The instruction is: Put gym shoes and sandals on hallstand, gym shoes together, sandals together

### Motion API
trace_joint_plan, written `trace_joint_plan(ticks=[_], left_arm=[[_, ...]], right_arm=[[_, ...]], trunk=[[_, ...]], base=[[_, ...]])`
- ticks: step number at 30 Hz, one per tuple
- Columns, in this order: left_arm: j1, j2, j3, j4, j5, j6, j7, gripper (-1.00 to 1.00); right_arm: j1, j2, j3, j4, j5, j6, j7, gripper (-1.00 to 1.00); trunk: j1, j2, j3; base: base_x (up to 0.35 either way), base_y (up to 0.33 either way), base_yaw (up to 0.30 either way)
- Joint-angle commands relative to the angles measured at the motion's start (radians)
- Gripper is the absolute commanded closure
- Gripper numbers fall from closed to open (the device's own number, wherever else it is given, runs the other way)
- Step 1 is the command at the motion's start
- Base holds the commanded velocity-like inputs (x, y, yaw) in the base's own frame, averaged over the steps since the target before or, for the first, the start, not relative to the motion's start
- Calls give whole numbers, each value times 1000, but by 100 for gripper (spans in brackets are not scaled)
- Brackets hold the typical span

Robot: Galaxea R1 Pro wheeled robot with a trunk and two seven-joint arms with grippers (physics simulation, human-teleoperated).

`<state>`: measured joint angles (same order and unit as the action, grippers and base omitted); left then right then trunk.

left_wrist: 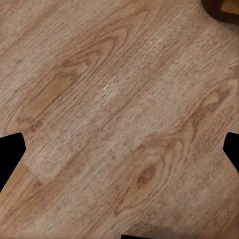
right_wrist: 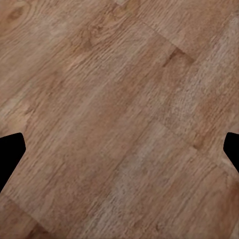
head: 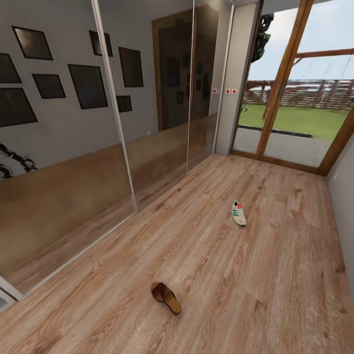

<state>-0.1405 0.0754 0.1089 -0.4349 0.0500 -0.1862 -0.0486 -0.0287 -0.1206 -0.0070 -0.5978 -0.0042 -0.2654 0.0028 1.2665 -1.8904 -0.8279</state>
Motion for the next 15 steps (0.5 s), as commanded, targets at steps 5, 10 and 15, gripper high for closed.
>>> trace_joint_plan(ticks=[5, 10, 15], left_arm=[[0, 0, 3, 1, 5, -2, -5, -100], [0, 0, 3, 1, 5, -2, -5, -100], [-1, 0, 3, 1, 5, -2, -5, -100]], right_arm=[[0, 1, -1, 2, 0, -3, 0, -100], [0, 0, -1, 3, 0, -3, 0, -100], [0, 1, -1, 3, 0, -3, -1, -100]], trunk=[[19, -36, -17], [38, -71, -32], [57, -106, -48]], base=[[0, 0, 0], [0, 0, 0], [0, 0, 0]])
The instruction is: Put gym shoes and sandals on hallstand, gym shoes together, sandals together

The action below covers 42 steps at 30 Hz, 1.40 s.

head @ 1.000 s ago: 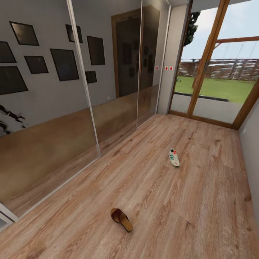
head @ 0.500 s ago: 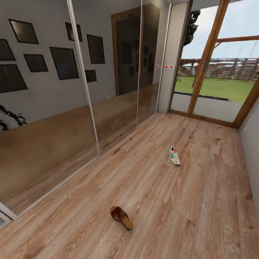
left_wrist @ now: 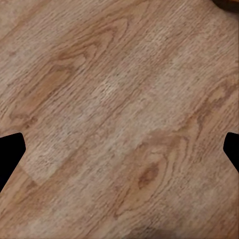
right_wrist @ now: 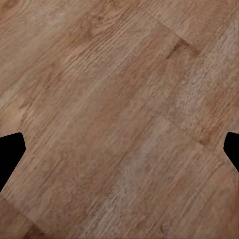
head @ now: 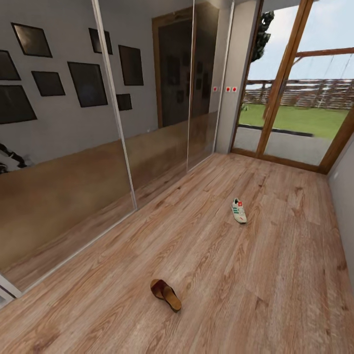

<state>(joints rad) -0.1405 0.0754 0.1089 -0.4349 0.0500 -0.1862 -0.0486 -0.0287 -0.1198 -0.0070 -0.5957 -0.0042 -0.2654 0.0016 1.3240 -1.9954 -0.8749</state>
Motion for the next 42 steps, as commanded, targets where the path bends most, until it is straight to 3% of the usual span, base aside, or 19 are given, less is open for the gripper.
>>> trace_joint_plan(ticks=[1, 20, 26, 29, 31, 32, 33, 37, 42], left_arm=[[-1, 0, 3, 1, 5, -2, -5, -100], [-12, 2, 2, 0, -1, 8, -6, -100], [-181, 10, -6, -12, -12, 48, -7, -100], [-252, 12, -8, -11, -15, 104, -8, -100], [-288, 13, -9, -13, -16, 144, -8, -100], [-317, 12, -9, -18, -20, 176, -8, -100], [-321, 13, -10, -18, -21, 179, -8, -100], [-319, 15, -11, -15, -22, 179, -8, -100], [-318, 15, -11, -14, -21, 145, -10, -100]], right_arm=[[0, 0, -1, 1, 0, -3, 0, -100], [-1, -1, -2, -9, -1, -3, -4, -100], [-52, -35, -2, -221, 0, 11, -3, -100], [-108, -50, -2, -296, 0, 49, -3, -100], [-150, -56, -2, -331, 0, 115, -2, -100], [-210, -60, -3, -358, -1, 247, 0, -100], [-224, -61, -3, -362, -1, 289, 2, -100], [-244, -65, 0, -361, -1, 357, 6, -100], [-248, -65, 2, -337, 0, 375, 5, -100]], trunk=[[4, -8, -4], [77, -141, -64], [100, -183, -82], [111, -204, -92], [119, -218, -98], [119, -218, -98], [119, -218, -98], [119, -218, -98], [119, -218, -98]], base=[[0, 0, 0], [0, 0, 0], [0, 0, 0], [0, 0, 0], [0, 0, 0], [0, 0, 0], [0, 0, 0], [0, 0, 0], [1, 0, 0]])
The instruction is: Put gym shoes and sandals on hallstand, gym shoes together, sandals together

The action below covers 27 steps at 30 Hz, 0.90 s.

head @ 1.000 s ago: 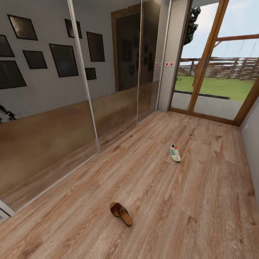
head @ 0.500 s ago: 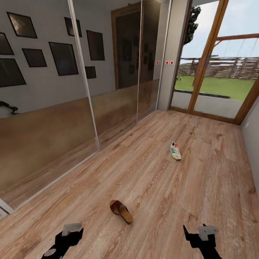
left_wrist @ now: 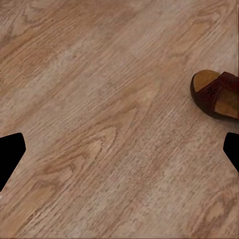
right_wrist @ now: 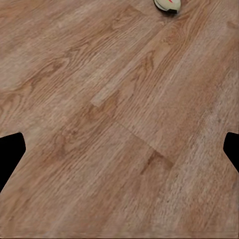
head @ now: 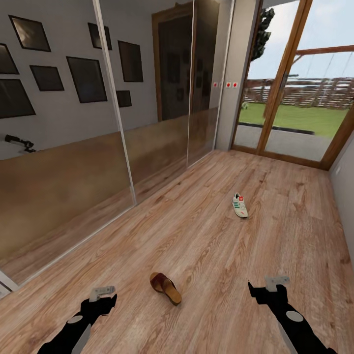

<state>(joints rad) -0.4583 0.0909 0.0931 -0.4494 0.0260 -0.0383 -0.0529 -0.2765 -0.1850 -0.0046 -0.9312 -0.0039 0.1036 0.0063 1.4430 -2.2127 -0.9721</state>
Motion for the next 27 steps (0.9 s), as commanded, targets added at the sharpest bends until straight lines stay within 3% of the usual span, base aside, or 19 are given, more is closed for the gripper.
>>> trace_joint_plan(ticks=[1, 12, 17, 27], left_arm=[[0, 0, 5, -2, 3, -21, -8, -100], [0, 0, 5, 3, 3, -62, -11, -100], [0, -1, 4, -2, 3, -63, -6, -100], [0, 2, 11, -3, 3, -63, -4, -100]], right_arm=[[-1, 0, 0, 5, 0, 8, 0, -100], [-1, 0, -3, 80, -1, 7, -2, -100], [-1, 1, -3, 57, -2, 8, -2, -100], [-1, -2, -3, 32, 1, 9, -2, -100]], trunk=[[0, 0, -1], [0, 0, -1], [0, 0, -1], [0, 0, -2]], base=[[34, 0, 0], [93, -96, 5], [-86, -226, 186], [-25, -36, 121]])
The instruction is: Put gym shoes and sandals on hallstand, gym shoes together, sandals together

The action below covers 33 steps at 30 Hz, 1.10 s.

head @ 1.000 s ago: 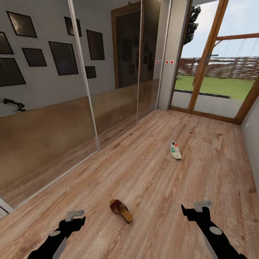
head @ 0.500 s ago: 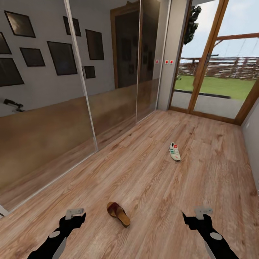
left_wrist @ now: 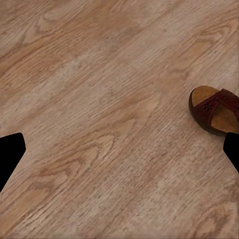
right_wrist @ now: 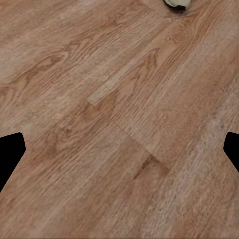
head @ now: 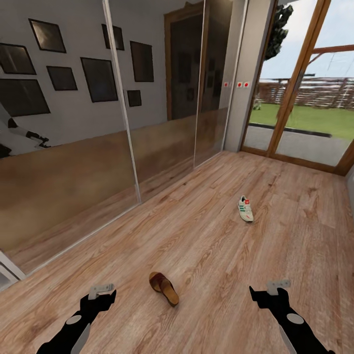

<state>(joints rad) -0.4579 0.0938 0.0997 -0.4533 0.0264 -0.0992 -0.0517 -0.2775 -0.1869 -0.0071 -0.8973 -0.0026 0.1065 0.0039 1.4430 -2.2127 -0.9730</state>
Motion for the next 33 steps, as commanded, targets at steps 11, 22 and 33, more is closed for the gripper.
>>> trace_joint_plan(ticks=[11, 22, 33], left_arm=[[-1, -1, 5, 1, 3, -2, -5, -100], [-1, -2, 6, 4, 3, -2, -5, -100], [-1, -1, 7, 4, 3, -2, -7, -100]], right_arm=[[0, 0, 1, -5, 8, 6, 1, -100], [0, 0, 0, -6, 22, 7, 2, -100], [0, 0, -1, -6, 21, 7, 1, -100]], trunk=[[0, 0, -1], [0, 0, -1], [0, 0, -1]], base=[[-1, -1, 4], [0, 0, 0], [15, 0, 219]])
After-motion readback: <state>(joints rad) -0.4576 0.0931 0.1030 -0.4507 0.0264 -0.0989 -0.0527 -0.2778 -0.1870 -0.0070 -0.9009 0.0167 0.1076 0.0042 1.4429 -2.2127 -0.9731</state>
